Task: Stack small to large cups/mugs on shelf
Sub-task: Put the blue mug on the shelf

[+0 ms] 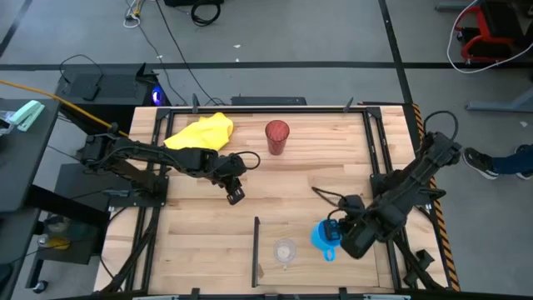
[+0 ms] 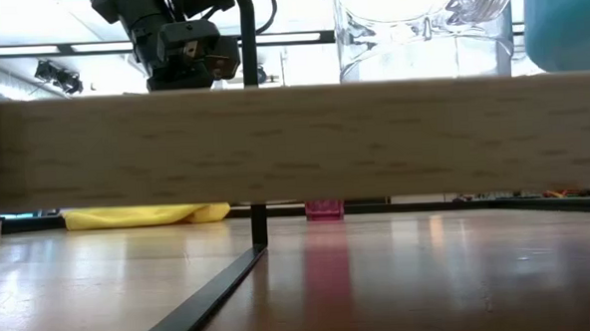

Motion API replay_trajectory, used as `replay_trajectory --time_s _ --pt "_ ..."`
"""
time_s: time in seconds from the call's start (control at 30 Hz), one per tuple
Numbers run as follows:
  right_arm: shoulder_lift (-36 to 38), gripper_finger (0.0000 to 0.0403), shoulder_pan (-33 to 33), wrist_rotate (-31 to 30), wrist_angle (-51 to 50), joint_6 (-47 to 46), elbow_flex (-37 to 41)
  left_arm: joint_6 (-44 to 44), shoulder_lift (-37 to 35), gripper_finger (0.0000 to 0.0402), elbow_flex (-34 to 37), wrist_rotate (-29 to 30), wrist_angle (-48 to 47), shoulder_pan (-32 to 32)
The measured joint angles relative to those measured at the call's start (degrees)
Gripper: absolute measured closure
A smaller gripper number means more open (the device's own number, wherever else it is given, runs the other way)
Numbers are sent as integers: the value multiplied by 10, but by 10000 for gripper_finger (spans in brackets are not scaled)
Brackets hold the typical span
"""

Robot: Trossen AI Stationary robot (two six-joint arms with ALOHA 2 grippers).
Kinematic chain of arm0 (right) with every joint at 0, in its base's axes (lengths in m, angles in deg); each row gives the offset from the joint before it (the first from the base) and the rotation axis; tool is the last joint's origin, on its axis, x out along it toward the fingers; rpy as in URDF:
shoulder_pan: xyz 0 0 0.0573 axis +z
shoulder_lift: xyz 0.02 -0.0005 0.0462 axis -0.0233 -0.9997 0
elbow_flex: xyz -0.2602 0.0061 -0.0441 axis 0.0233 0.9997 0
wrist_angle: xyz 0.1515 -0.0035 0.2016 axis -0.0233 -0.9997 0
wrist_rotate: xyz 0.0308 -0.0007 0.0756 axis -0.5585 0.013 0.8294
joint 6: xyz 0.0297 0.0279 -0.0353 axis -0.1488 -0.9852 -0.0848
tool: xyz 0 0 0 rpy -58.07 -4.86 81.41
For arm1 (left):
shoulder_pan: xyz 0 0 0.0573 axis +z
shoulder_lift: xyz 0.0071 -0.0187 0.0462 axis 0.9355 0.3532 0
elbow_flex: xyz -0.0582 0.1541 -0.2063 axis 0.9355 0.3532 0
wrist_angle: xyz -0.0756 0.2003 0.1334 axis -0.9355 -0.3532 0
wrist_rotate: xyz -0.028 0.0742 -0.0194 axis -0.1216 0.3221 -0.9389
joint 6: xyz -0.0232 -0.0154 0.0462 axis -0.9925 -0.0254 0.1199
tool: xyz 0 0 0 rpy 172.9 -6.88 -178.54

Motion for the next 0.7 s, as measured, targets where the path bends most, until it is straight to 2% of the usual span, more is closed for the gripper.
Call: replay_trajectory --time_s 0.3,0.7 --pt "-106 398 11 1 -60 -8 -92 -3 0 383 0 0 0 0" --pt "-174 398 29 26 -54 -37 -115 -7 0 389 0 0 0 0"
